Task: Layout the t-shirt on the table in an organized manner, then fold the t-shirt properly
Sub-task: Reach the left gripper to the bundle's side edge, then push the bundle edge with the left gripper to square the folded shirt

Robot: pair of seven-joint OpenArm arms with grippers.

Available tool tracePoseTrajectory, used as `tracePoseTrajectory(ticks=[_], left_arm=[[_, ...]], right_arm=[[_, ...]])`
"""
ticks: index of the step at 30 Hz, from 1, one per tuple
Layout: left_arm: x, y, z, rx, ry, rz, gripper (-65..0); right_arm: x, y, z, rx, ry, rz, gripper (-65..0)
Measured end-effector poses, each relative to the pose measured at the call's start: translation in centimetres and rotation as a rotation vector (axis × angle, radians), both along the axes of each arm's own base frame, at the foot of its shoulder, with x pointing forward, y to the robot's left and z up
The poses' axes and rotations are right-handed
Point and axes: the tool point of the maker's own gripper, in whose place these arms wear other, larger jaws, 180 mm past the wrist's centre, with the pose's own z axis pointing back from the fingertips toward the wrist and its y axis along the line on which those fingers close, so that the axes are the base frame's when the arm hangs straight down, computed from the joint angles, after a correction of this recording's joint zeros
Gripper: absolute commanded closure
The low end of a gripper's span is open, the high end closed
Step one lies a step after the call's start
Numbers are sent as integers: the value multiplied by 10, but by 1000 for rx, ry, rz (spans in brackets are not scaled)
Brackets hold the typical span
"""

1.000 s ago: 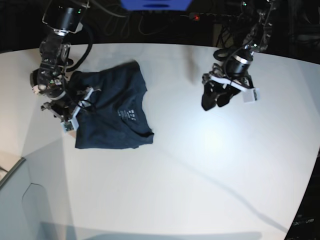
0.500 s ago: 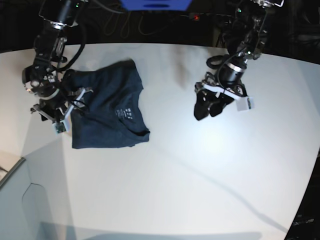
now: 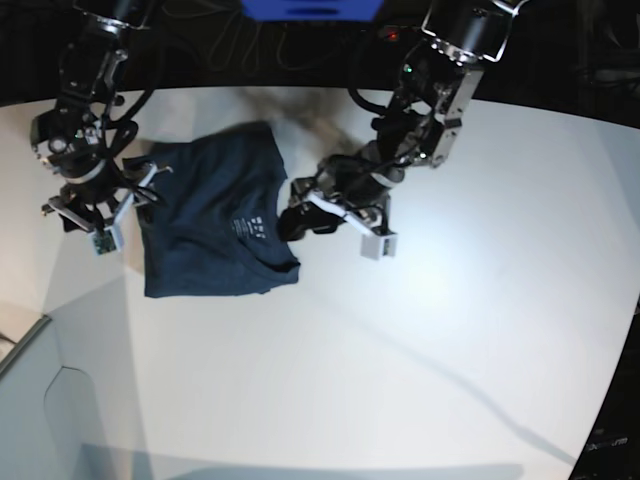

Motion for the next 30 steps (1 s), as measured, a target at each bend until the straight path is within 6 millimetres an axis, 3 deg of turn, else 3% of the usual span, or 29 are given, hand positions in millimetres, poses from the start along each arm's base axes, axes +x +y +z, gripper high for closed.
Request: tracePoseTrajectory(ticks=[5,7,15,18,23,27,30], left_arm=[[-6,-30,-11,24,20,-102,-542],[-10,-37,-21,40,43,-134,-552],[4,-69,-24,10,70,-147,-544],[8,-79,-27,8,84,-154,-468],[3,-91,-40,127,69,-241,-207],[12,-83,-47,197,33,-260,-22],[24,-76,-45,227,-6,-233,-9]], right_arm=[[-3,-7,0,-5,-1,-21,-404],[-5,-15,1,-6,-3,-44,-402],[-14,-35,1,-21,3,-103,-399],[-19,-44,1,-20,3,-137,-399],[-32,-50,-1,5,5,-216,-399],[-40,-52,5,-3,-7,-231,-399],[-51,-50,2,-8,11,-236,-399]])
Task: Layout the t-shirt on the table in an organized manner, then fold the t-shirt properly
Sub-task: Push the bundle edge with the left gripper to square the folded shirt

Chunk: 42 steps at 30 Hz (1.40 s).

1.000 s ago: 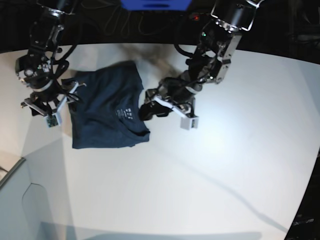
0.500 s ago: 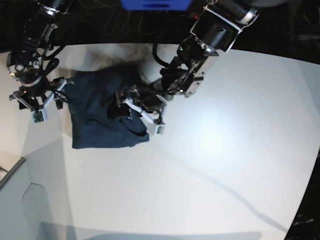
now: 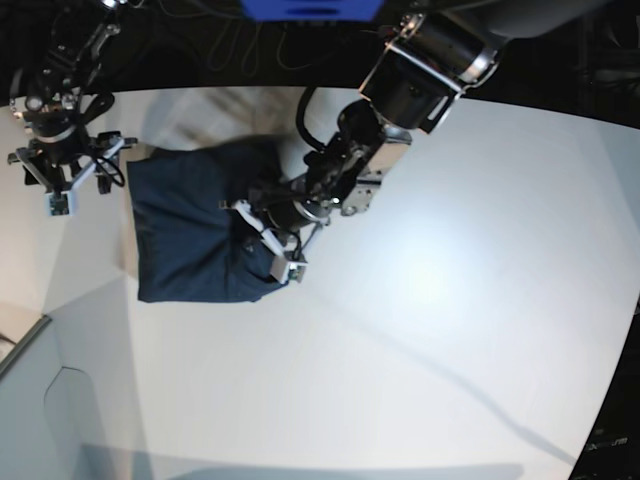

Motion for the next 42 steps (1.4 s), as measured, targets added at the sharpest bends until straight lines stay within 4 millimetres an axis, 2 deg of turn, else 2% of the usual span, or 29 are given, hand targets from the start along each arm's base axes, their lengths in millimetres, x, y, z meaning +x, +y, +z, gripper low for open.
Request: tracePoseTrajectory(ticks=[5,10,13,18,22,27,32,35,37,40,42], left_arm=[[16,4,6,106,-70,-80,-1],[34,29,8,317,-153,-269,-1],[37,44,8,427,-225,-451,-1],[27,35,10,578,-334,-757,-1],[26,16,14,715,-472,-957,-1],[12,-6,15,794,-648,-1179,-4],[3,-16,14,856,-723,-1323,-5],[1,-19,15,887,-759,-1378,-13],[-3,-24,17,910,-794,-1421,-61],[-11,-36,23,907,-853,-1456,-223],[-7,-48,33,904,-916,-1401,-328]], right_arm=[[-10,-1,3,-17,5,3,-399],[-27,-3,2,-39,40,2,-399],[-27,3,3,-24,26,-2,-399],[-31,10,2,-7,26,-6,-399],[-32,7,3,-18,32,-7,-399],[-39,8,0,-17,48,-6,-399],[-40,8,1,-16,41,-4,-399],[-47,8,-3,-17,65,-7,-399],[-48,7,-3,-21,71,-7,-399],[-46,8,-2,-17,60,-5,-399],[-46,8,-3,-18,64,-6,-399]])
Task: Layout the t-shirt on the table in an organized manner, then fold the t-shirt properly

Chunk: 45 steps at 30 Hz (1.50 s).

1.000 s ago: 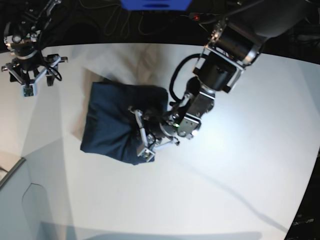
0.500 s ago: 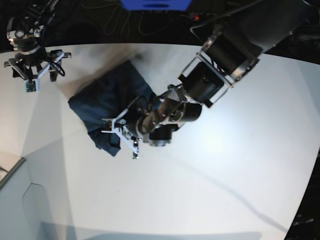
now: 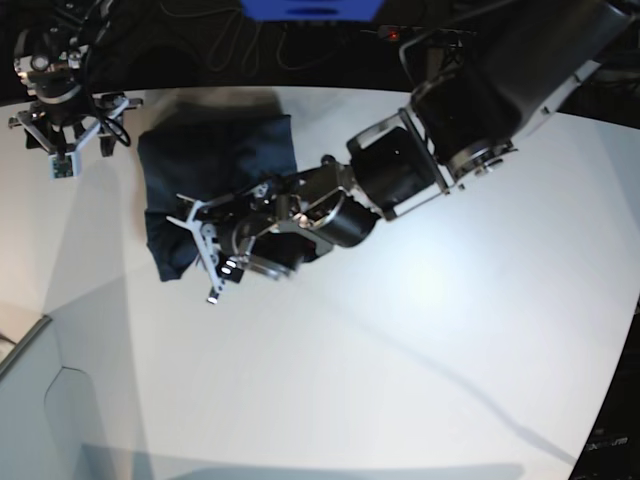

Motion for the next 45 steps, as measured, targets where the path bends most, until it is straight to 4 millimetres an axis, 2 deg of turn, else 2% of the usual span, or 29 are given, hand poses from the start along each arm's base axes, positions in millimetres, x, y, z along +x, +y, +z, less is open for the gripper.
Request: tracePoseTrajectory(ticks=[2,6,8,11,14,16,20,22,25,29,31,33,36,39,42,45], left_arm=[[6,-10,12,-46,-40,3,-376],[8,-23,34,-95,-81,-14,-380],[12,-32,52,-159,-84,4,-380],[30,-41,92,-269,-126,49,-380],[50,-33,122,-359,-158,105,-380],[65,-8,124,-382,-159,180,-380],[99,80,106,-395,-143,445,-380],[104,120,97,-420,-131,568,-380],[95,174,74,-438,-94,733,-380],[64,236,30,-400,-21,908,-380],[51,264,15,-376,-3,982,-380],[38,284,5,-362,8,1033,-380],[21,303,-6,-350,26,1092,-380],[5,317,-6,-359,22,1144,-380],[-7,328,0,-356,-7,1169,-380],[-26,325,5,-366,-12,1165,-380]], right_arm=[[0,0,0,1,1,0,-399],[0,0,0,1,-2,0,-399],[0,0,0,0,-1,0,-399],[3,0,6,-11,-12,4,-398],[13,4,17,-34,-41,35,-386],[22,19,21,-24,-60,81,-348],[36,48,21,17,-80,157,-210],[41,68,13,46,-66,211,-131],[44,97,-5,123,-44,263,-61],[40,111,-28,169,7,290,-59],[33,115,-41,192,43,286,-59],[27,117,-51,212,65,281,-59],[20,122,-65,248,93,278,-58],[21,124,-66,264,68,279,-56],[19,118,-48,273,-18,259,-57],[20,114,-10,301,-169,243,-58]])
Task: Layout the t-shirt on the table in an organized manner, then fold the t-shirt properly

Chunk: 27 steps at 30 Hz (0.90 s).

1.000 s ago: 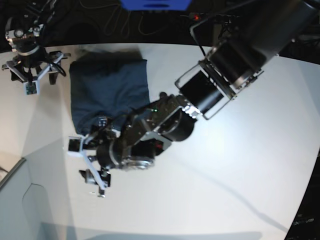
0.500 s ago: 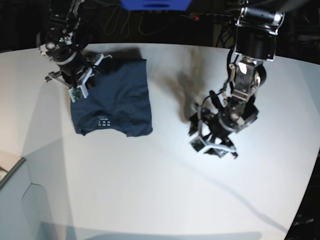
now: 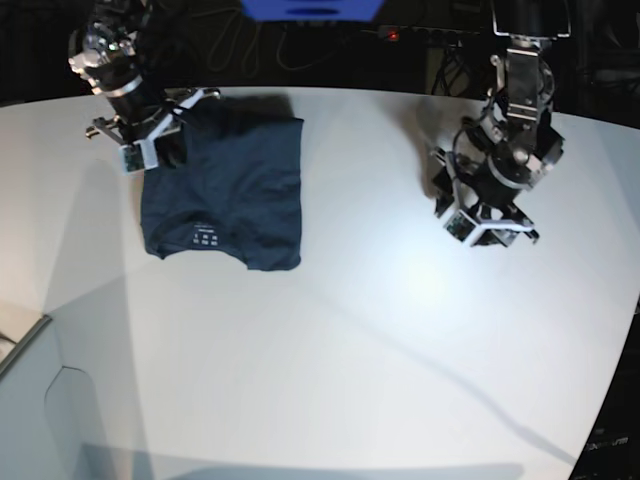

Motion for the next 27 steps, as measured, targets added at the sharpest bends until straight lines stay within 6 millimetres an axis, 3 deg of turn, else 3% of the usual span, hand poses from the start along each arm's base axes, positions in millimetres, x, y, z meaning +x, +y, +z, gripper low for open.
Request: tracePoseTrajectory(ticks=[4,6,10,14,18,21,23,27], left_arm=[[-43,3,1,20,56,73,-368],[-58,8,7,40,66,106,-319],[-102,18,11,80,134,185,-164],[-154,33,1,121,275,288,-3],[-191,59,-5,163,355,377,-2],[-232,71,-22,184,460,403,0],[-259,74,-33,195,534,410,0],[-285,70,-66,124,635,433,0]], right_arm=[[-8,-12,36,1,-89,-40,-59],[-22,-24,37,-11,-75,-63,-59],[-76,-34,11,-36,89,-90,-59],[-108,-32,3,-28,158,-89,-59],[-146,-18,-29,26,293,-78,-59],[-165,-6,-54,89,364,-78,-59],[-177,-8,-71,110,413,-94,-59],[-195,0,-112,179,514,-110,-59]])
